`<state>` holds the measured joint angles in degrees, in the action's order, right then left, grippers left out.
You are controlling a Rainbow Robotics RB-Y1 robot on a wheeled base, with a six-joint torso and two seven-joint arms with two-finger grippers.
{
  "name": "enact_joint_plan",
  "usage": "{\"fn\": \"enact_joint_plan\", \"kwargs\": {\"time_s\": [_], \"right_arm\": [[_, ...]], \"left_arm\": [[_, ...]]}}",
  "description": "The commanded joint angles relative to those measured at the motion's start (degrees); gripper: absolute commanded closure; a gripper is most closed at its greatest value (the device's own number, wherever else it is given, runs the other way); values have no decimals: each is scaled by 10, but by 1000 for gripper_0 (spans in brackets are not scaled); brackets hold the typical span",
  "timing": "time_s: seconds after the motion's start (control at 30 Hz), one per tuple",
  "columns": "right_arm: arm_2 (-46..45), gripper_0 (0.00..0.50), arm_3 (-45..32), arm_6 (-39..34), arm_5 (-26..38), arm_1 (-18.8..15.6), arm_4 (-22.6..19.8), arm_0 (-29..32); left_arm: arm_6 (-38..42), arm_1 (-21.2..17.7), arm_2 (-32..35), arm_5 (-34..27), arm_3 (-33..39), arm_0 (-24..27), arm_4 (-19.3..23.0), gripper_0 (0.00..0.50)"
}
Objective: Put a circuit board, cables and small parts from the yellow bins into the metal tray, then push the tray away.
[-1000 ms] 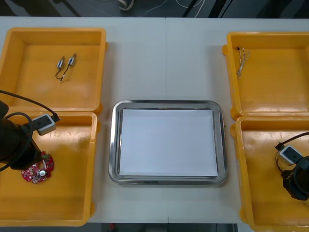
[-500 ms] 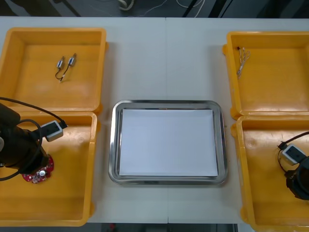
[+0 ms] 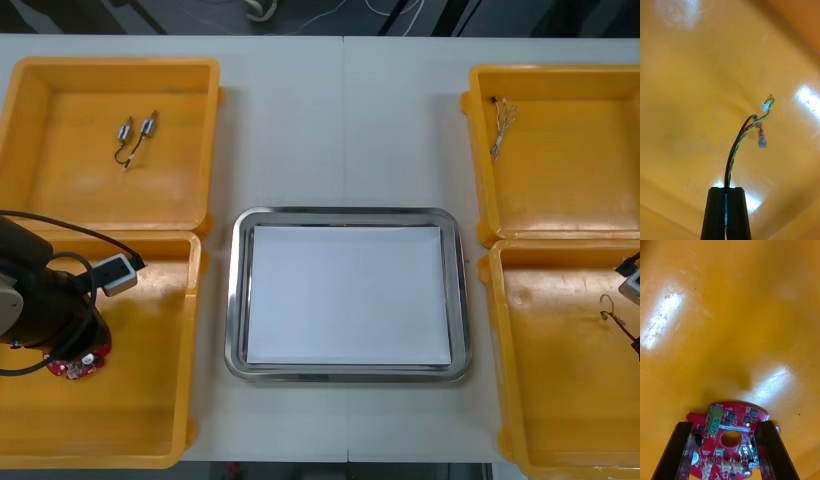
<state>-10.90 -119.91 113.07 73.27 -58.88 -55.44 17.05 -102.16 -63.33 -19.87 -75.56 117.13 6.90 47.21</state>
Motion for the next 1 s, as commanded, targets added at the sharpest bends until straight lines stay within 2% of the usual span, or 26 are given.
{"fn": "enact_joint_plan", "kwargs": {"time_s": [0.03,0.17,0.4,0.6,0.67,0.73,0.77,0.8,0.83,0.87,0.9,0.93,1.0], "right_arm": [[-47,500,-16,-22,42,-15,-37,-29],[-78,500,-18,-26,94,-15,-64,-54],[-104,500,-38,-36,173,-15,-75,-98],[-132,500,-62,-47,220,-16,-87,-112],[-144,500,-74,-64,234,-19,-90,-112],[-149,500,-82,-80,243,-20,-96,-113],[-150,500,-85,-85,244,-21,-100,-114],[-153,500,-88,-97,248,-22,-110,-114],[-155,500,-92,-107,249,-24,-119,-114],[-157,500,-96,-116,249,-26,-128,-114],[-157,500,-98,-119,249,-28,-130,-114],[-157,500,-105,-120,249,-30,-133,-118],[-150,500,-121,-121,250,-34,-136,-125]], "left_arm": [[-94,8,-14,20,-13,22,-5,23],[-101,8,-16,20,-16,22,-5,23],[-105,8,-25,27,-22,22,-15,24],[-105,8,-27,30,-25,22,-12,23],[-105,8,-27,30,-25,22,-12,28],[-106,8,-27,31,-25,22,-12,57],[-105,8,-27,30,-25,22,-12,84],[-106,8,-27,30,-25,21,-12,148],[-106,8,-27,30,-25,22,-12,244],[-106,8,-27,30,-26,21,-11,370],[-106,8,-27,31,-25,22,-11,418],[-106,8,-28,30,-25,22,-11,500],[-105,8,-31,31,-25,21,-11,500]]}}
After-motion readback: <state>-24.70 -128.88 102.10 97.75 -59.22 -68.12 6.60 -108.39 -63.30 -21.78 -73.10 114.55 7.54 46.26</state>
